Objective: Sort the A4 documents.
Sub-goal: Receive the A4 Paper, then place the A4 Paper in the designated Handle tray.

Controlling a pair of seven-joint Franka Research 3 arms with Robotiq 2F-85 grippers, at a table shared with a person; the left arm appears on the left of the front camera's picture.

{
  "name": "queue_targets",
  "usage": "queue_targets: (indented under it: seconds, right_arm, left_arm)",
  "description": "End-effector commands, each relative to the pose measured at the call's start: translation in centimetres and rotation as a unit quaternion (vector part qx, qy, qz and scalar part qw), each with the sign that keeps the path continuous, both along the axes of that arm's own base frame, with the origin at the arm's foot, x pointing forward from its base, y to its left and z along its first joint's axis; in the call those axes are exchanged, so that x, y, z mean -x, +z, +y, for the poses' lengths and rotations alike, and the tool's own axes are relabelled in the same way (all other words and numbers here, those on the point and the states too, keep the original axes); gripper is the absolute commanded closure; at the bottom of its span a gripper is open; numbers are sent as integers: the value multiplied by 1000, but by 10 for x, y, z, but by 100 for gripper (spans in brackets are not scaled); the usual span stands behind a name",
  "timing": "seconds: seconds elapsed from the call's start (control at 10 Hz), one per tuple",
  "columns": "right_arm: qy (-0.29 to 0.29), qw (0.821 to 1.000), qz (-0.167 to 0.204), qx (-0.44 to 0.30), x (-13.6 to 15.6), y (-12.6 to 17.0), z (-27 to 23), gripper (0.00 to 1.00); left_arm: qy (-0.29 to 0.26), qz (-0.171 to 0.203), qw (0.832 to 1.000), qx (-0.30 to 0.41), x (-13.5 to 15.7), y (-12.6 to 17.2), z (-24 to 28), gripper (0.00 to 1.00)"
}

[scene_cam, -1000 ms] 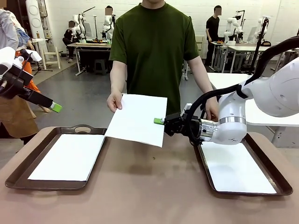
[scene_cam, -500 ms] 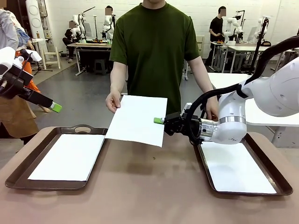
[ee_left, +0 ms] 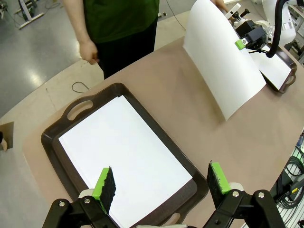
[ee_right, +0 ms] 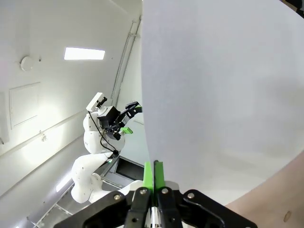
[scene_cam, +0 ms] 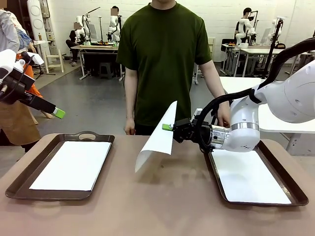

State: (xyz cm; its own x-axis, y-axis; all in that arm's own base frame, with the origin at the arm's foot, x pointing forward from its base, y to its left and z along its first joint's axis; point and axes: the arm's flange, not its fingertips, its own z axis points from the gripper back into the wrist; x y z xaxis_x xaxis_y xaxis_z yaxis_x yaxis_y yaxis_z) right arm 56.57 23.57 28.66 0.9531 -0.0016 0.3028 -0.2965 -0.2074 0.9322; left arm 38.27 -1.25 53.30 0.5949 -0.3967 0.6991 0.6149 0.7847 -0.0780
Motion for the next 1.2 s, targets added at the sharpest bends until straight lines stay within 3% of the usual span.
queue_targets:
  seconds: [0.0, 1.0, 1.1]
  right_arm:
    - [0, 1000, 2, 0, 1, -1, 0, 100]
    - [0, 1000, 0, 0, 0, 0, 0, 99]
    - [78, 996, -6, -30, 34, 21, -19, 99]
  left_arm:
    - [-7, -5, 1000, -4, 0, -2, 0, 0]
    - [-7, -5, 1000, -4, 0, -2, 0, 0]
    - [-7, -5, 1000, -4, 0, -2, 0, 0]
